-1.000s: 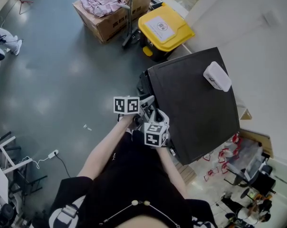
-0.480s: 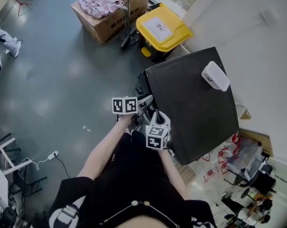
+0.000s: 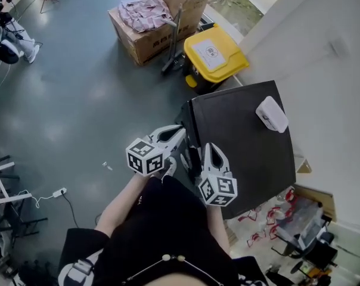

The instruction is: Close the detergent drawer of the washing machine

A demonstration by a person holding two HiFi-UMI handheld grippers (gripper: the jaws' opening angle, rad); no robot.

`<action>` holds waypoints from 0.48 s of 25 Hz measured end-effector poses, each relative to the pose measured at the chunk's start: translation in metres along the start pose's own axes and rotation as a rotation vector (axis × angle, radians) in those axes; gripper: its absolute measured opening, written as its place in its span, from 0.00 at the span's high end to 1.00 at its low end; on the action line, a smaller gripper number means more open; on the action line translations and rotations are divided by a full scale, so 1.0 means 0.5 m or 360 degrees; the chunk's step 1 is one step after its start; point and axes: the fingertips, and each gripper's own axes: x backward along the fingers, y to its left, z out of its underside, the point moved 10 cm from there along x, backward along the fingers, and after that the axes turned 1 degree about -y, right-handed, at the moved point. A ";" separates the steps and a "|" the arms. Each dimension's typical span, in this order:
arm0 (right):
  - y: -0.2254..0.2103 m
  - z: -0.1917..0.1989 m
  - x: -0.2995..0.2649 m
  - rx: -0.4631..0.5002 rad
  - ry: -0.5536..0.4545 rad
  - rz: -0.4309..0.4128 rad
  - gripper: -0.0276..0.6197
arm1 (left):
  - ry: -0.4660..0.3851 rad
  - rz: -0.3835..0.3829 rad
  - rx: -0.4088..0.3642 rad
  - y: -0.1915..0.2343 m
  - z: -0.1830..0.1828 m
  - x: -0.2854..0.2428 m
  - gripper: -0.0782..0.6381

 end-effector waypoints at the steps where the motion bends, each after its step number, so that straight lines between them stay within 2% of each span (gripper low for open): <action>1: 0.010 -0.020 0.003 -0.0013 -0.0051 -0.0099 0.95 | -0.0053 -0.0014 -0.0020 -0.010 -0.016 0.021 0.86; 3: 0.034 -0.060 0.008 0.0009 -0.0144 -0.0296 0.95 | -0.0165 -0.0047 -0.0105 -0.033 -0.048 0.058 0.87; 5: 0.064 -0.097 0.018 0.0100 -0.0235 -0.0430 0.95 | -0.0255 -0.0100 -0.0267 -0.062 -0.077 0.095 0.87; 8: 0.116 -0.137 0.044 0.0303 -0.0334 -0.0487 0.95 | -0.0334 -0.0181 -0.0573 -0.112 -0.111 0.151 0.87; 9: 0.132 -0.146 0.052 0.0361 -0.0356 -0.0490 0.95 | -0.0362 -0.0200 -0.0641 -0.126 -0.121 0.170 0.87; 12: 0.161 -0.157 0.069 0.0432 -0.0395 -0.0521 0.95 | -0.0469 -0.0227 -0.0687 -0.151 -0.145 0.217 0.87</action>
